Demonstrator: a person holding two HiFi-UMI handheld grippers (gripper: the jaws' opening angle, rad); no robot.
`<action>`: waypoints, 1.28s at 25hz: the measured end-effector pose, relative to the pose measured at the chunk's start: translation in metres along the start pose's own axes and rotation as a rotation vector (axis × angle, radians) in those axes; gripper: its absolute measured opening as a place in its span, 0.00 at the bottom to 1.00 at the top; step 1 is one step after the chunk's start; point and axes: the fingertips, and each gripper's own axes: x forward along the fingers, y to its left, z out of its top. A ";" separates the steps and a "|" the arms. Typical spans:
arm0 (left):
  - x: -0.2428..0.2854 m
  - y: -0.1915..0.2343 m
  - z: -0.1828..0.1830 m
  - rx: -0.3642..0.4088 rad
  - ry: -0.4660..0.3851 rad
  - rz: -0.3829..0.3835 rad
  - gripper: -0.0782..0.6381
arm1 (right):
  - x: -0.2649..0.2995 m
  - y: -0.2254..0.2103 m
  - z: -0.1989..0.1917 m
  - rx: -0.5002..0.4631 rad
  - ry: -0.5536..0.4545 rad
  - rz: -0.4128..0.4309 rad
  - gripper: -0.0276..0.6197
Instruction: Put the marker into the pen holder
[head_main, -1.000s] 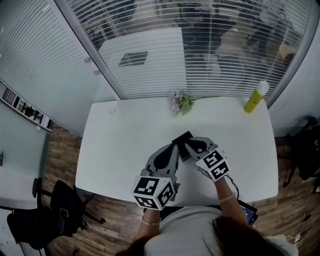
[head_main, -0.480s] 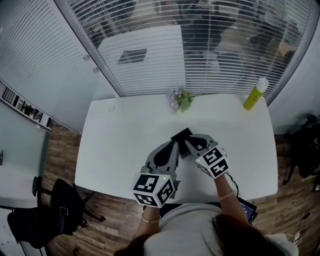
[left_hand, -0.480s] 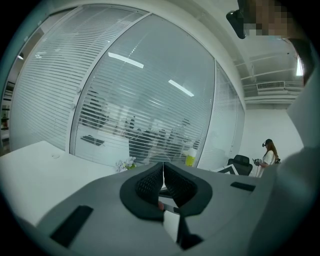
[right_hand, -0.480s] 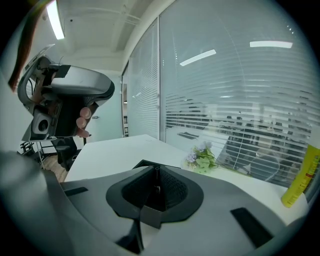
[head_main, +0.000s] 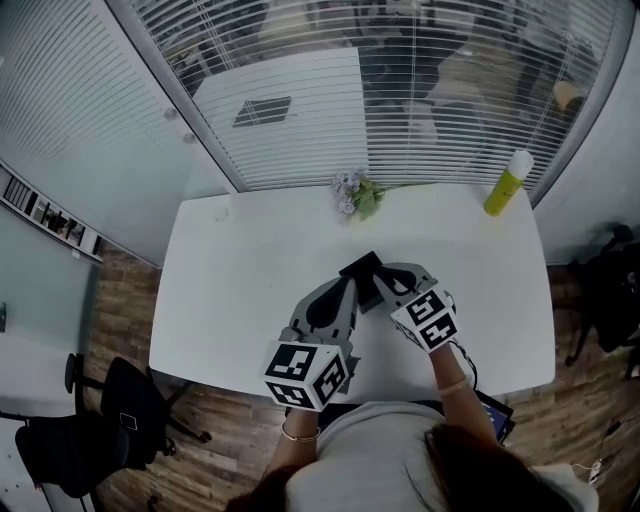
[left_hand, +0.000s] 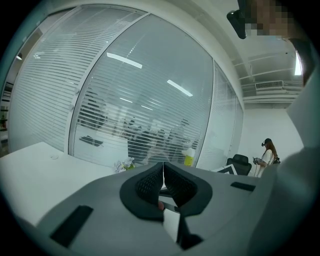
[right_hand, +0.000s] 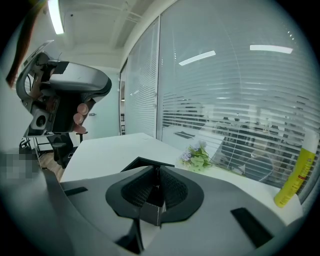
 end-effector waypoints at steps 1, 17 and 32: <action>0.000 -0.001 0.000 0.001 0.001 -0.002 0.14 | -0.001 -0.001 0.000 0.001 0.000 -0.002 0.14; 0.006 -0.010 -0.004 0.011 0.018 -0.031 0.14 | -0.006 -0.008 -0.005 0.028 0.004 -0.029 0.15; 0.013 -0.016 -0.008 0.001 0.029 -0.066 0.14 | -0.011 -0.006 -0.006 0.070 0.011 -0.017 0.16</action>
